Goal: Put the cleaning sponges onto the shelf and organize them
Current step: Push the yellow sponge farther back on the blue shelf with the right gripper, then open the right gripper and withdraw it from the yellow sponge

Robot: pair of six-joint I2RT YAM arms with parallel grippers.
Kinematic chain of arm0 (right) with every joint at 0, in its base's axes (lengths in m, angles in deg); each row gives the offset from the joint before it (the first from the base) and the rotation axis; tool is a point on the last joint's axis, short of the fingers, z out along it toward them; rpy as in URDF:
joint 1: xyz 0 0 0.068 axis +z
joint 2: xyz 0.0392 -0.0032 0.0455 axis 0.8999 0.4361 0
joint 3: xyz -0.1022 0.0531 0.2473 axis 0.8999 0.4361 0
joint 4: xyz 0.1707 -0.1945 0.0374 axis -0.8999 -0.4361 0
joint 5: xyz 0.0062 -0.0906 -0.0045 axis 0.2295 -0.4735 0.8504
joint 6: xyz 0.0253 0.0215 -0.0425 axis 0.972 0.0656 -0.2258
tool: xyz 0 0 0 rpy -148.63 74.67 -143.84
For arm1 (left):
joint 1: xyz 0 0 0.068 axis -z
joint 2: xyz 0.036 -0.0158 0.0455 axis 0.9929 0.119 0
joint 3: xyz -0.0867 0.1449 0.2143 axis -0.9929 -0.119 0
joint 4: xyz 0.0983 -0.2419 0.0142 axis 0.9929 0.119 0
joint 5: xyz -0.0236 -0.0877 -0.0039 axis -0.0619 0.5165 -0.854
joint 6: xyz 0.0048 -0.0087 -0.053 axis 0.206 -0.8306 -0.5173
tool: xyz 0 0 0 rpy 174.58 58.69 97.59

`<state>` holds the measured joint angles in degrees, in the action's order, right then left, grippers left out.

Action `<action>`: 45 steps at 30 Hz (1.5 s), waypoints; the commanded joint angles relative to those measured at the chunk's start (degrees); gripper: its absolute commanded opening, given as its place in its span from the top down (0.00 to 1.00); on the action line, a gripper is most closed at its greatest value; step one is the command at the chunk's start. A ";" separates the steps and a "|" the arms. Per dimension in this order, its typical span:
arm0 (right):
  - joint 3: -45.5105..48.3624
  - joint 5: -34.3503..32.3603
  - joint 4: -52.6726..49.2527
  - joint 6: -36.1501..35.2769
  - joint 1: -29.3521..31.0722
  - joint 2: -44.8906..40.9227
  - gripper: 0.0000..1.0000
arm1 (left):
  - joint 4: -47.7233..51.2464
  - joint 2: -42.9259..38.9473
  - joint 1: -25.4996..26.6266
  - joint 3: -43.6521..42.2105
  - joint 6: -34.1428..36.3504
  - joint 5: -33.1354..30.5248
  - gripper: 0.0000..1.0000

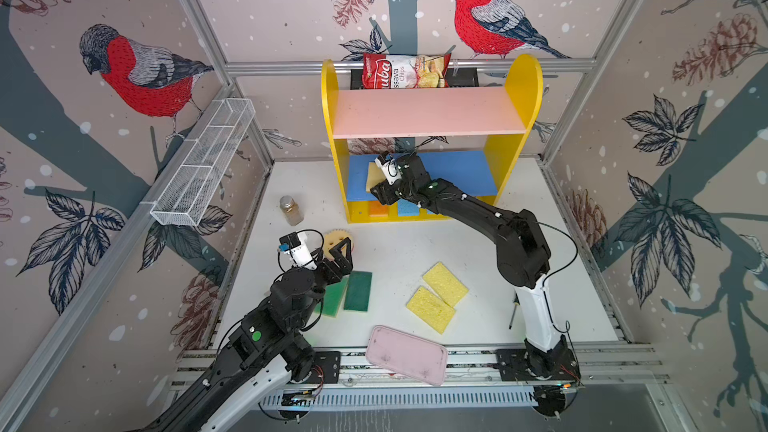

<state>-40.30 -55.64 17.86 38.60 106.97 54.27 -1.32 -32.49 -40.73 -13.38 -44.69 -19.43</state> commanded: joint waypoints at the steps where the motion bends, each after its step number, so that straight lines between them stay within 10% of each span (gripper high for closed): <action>1: -0.51 0.41 -2.58 0.12 -0.13 0.05 0.31 | -1.99 -0.05 -0.07 -0.02 -0.10 0.00 0.03; 21: 4.77 2.68 -0.44 3.34 -0.14 -6.87 0.29 | -2.78 0.80 -0.12 -0.23 -0.18 0.40 0.03; 29: 10.51 7.77 3.10 8.15 0.17 -9.02 0.92 | -1.90 -0.11 -0.09 -0.29 -0.67 0.38 0.03; 45: 7.59 6.57 1.84 8.00 -0.44 -5.48 0.99 | -1.48 -0.42 -0.12 -0.86 -0.41 -0.35 0.03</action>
<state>-31.56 -48.84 19.59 46.45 106.78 48.11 -2.11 -32.93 -40.73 -14.25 -45.30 -19.25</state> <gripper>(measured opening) 0.048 0.973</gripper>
